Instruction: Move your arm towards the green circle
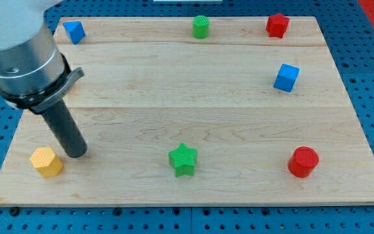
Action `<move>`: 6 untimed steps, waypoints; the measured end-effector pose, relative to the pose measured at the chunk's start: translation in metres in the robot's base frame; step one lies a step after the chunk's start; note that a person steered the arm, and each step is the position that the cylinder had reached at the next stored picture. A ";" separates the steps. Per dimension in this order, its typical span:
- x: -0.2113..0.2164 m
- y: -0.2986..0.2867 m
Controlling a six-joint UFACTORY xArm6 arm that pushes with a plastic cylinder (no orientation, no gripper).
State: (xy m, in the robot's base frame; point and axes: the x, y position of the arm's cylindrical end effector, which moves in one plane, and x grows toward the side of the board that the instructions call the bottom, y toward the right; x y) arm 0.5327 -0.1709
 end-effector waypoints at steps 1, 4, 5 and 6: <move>-0.023 0.035; -0.114 0.106; -0.127 0.106; -0.151 0.112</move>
